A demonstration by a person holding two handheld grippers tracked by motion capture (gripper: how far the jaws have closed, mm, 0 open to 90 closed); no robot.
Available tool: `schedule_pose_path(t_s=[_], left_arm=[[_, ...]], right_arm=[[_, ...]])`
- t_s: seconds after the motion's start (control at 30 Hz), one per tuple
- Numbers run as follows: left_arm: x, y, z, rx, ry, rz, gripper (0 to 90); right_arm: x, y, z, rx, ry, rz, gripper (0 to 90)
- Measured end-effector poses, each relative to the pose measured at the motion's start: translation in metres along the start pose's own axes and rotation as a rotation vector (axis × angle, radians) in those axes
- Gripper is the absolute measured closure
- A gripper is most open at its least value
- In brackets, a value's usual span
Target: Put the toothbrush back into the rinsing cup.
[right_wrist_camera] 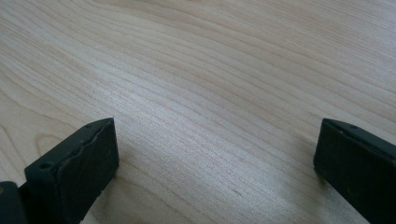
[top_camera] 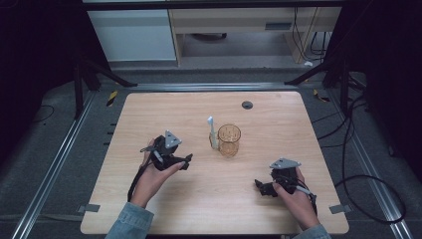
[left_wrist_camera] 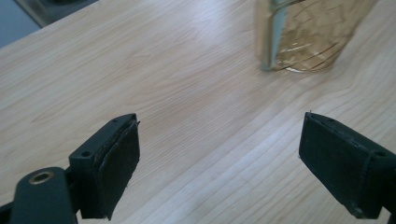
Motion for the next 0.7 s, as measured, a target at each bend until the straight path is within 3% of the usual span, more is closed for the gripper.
schedule_pose_path(t_s=[0.3, 0.7], left_arm=[[0.02, 0.029, 0.001, -0.039, 0.055, -0.051, 11.4], [0.044, 0.056, 0.006, -0.076, 0.114, -0.101, 10.4]], right_arm=[[0.0, 0.0, 0.0, 0.0, 0.0, 0.001, 0.3], [0.0, 0.0, 0.0, 0.001, 0.0, 0.001, 0.3]])
Point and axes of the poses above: each handheld gripper's, and its own axes: z roughly forward along the jaws, x roughly out of its underside, y roughly to its left, the point moved 3 cm from there along z, roughly forward along the jaws, and after that the axes turned 4 degrees about y, right-handed, at the moved point
